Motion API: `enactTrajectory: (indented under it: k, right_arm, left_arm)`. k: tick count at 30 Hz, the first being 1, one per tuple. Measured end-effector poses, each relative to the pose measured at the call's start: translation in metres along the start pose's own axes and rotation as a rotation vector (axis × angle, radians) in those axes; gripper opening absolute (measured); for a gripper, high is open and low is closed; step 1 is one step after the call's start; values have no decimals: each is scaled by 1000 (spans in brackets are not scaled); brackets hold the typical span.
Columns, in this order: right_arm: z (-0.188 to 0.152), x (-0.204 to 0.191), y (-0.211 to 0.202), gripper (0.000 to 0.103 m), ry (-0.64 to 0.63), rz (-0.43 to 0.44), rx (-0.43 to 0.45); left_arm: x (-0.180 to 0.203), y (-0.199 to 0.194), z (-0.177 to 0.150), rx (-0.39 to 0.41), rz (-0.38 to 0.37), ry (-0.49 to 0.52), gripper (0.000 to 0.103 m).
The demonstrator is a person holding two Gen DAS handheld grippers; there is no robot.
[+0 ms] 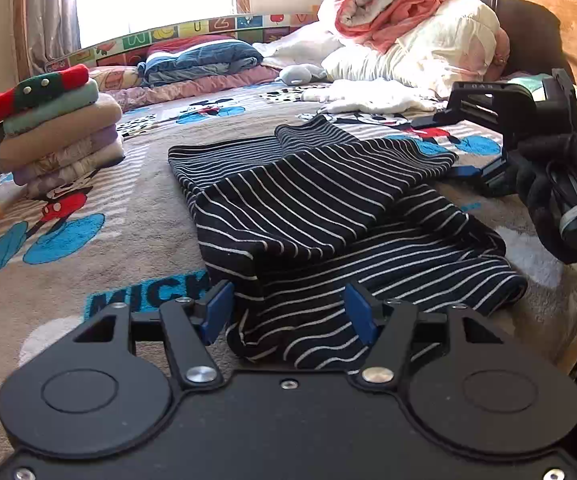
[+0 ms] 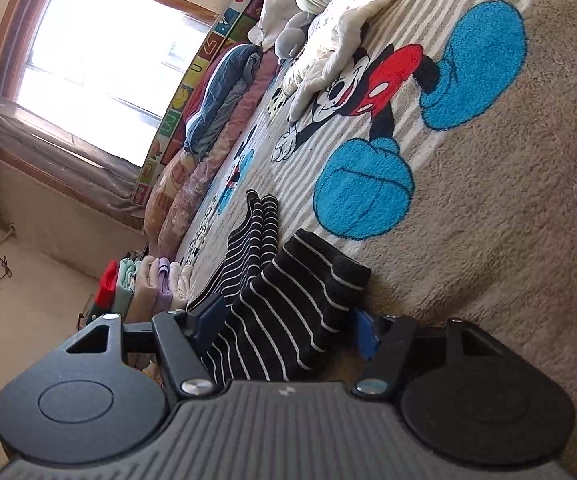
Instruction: Fold clothes
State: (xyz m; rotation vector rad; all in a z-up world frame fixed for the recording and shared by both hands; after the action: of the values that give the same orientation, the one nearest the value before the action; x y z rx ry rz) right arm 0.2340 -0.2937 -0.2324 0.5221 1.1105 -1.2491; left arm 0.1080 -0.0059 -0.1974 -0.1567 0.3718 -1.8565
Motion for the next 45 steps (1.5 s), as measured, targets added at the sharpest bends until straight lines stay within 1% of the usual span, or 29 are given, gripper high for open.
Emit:
enactTrajectory:
  k: [3, 5, 8, 9, 12, 13, 15, 17, 20, 22, 24, 28, 33, 35, 38, 42, 45]
  right_arm:
    - [0, 1, -2, 68, 15, 17, -9]
    - [1, 4, -7, 69, 75, 30, -3]
    - [1, 9, -15, 73, 170, 47, 6]
    - [-1, 8, -16, 74, 176, 41, -4]
    - [-7, -3, -7, 72, 96, -28, -82]
    - [-9, -6, -4, 74, 76, -48, -99]
    - [-8, -8, -1, 74, 78, -59, -85]
    - [-5, -4, 0, 70, 85, -57, -52]
    - [-3, 4, 1, 52, 85, -49, -9]
    - [-3, 12, 2, 29, 91, -41, -2]
    - [-2, 17, 0, 21, 110, -22, -1]
    - [2, 13, -8, 9, 87, 24, 27]
    - [7, 17, -20, 8, 88, 45, 71]
    - [9, 19, -24, 7, 88, 53, 89]
    - [11, 21, -32, 7, 88, 65, 116]
    - [13, 14, -29, 7, 83, 120, 105]
    - [14, 7, -26, 7, 79, 165, 92]
  left_arm:
    - [-5, -2, 5, 34, 12, -27, 60]
    - [-9, -3, 8, 56, 21, -45, 61]
    - [-15, 0, 7, 50, 36, -69, 61]
    - [-18, 1, 6, 46, 38, -81, 61]
    - [-22, 3, 5, 43, 45, -107, 61]
    - [-22, 3, 5, 43, 42, -110, 61]
    - [-21, 2, 4, 46, 39, -105, 61]
    - [-19, 1, 4, 48, 33, -96, 62]
    - [-14, 1, 3, 55, 19, -76, 62]
    - [-10, 1, 3, 59, 5, -63, 62]
    - [-6, 3, 3, 62, -9, -51, 62]
    - [-1, 8, 1, 53, -21, -40, 62]
    - [6, 17, -10, -5, -54, -25, 67]
    - [9, 17, -11, -4, -53, -11, 68]
    - [6, 15, -9, 5, -61, -25, 68]
    - [1, 6, -2, 49, -63, -60, 68]
    - [3, 13, -8, 19, -65, -56, 68]
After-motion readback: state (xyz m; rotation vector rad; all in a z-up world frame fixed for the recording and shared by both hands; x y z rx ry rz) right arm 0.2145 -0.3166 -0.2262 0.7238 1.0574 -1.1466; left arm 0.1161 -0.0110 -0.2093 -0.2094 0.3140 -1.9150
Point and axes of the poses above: each gripper's, at about its wrist camera, not at the fingertips, and y roughly the way its jaws point, x to its right, z to its top, the point moved 5 cm from there along y, roughly the way its jaws point, and after that the axes turned 12 degrees about x, right-handed, at the moved point
